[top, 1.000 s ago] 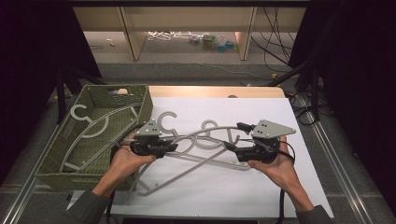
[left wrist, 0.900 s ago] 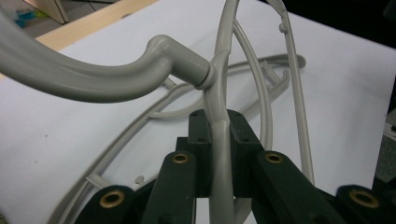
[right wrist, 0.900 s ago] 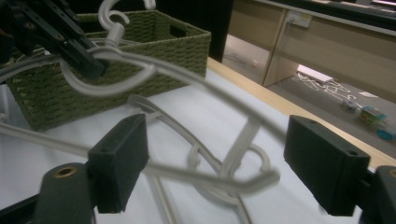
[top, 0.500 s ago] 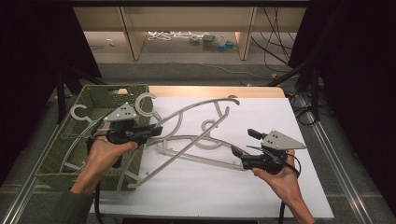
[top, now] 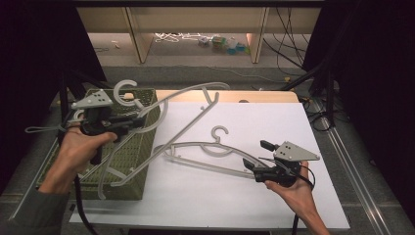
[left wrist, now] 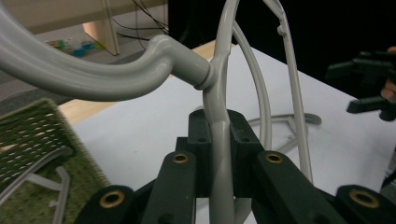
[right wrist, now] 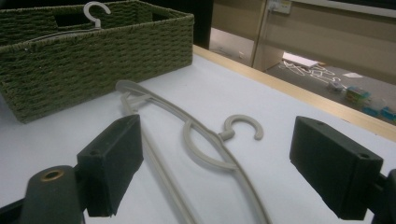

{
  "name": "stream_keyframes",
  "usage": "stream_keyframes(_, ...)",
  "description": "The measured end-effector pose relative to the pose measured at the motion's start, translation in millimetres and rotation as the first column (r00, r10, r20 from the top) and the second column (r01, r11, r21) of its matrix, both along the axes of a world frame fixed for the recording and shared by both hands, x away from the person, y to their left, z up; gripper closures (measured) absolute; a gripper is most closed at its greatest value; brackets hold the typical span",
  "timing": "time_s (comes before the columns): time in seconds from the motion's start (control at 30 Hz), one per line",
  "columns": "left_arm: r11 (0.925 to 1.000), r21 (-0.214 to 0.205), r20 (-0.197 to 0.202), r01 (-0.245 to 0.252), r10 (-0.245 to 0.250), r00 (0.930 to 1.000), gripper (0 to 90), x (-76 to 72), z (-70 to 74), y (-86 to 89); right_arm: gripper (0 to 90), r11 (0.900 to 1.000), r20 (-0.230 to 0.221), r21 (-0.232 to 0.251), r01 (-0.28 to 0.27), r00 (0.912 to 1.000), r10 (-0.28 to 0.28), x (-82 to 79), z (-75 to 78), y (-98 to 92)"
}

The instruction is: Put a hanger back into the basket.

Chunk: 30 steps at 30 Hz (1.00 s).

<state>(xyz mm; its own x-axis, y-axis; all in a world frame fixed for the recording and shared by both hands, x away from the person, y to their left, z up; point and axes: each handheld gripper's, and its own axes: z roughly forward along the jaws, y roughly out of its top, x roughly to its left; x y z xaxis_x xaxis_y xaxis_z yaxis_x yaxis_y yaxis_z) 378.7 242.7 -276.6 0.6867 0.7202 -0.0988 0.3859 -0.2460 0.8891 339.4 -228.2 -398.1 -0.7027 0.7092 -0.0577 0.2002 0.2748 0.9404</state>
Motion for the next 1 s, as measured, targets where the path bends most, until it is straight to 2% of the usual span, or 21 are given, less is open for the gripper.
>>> stream_keyframes(0.1, 0.9987, 0.000, 0.006, -0.050, 0.050, 0.9987, 81.9, 4.1, 5.0, 17.2, 17.6, 1.0000, -0.012, 0.001, -0.006, 0.9999, 0.006, -1.5, -0.8, 0.5)
stream_keyframes(0.2, 0.9936, 0.022, 0.021, -0.111, 0.110, 0.9937, 81.9, 8.7, 9.3, 36.4, 17.6, 1.0000, -0.013, -0.002, -0.005, 0.9999, 0.005, -1.5, -1.6, 0.1)
stream_keyframes(0.43, 0.9790, 0.057, 0.009, -0.196, 0.195, 0.9807, 81.9, 23.0, 9.0, 66.1, 17.7, 1.0000, -0.010, 0.002, -0.006, 0.9999, 0.006, -1.9, -2.1, 0.5)
stream_keyframes(0.53, 0.9730, 0.069, 0.006, -0.220, 0.221, 0.9753, 81.9, 29.7, 6.0, 75.4, 17.8, 1.0000, -0.016, 0.004, -0.007, 0.9999, 0.007, -1.8, -2.8, 0.5)
stream_keyframes(0.63, 0.9596, 0.098, 0.010, -0.264, 0.264, 0.9644, 81.9, 37.2, 2.8, 86.0, 17.8, 1.0000, -0.017, 0.003, -0.009, 0.9998, 0.009, -1.8, -2.9, 0.4)
stream_keyframes(0.77, 0.9475, 0.110, 0.004, -0.300, 0.302, 0.9533, 81.9, 47.3, -6.1, 99.0, 18.0, 0.9998, -0.033, -0.018, -0.006, 0.9994, 0.005, -3.1, -1.9, -0.7)
stream_keyframes(0.83, 0.9405, 0.113, -0.011, -0.321, 0.324, 0.9461, 81.9, 49.9, -11.1, 103.7, 18.2, 0.9999, -0.021, -0.005, -0.012, 0.9997, 0.012, -2.0, -3.1, 0.2)
stream_keyframes(1.0, 0.9337, 0.123, -0.009, -0.336, 0.340, 0.9404, 81.9, 55.5, -22.2, 116.3, 18.3, 1.0000, -0.020, 0.000, -0.007, 0.9998, 0.007, -1.2, -4.7, 0.9)
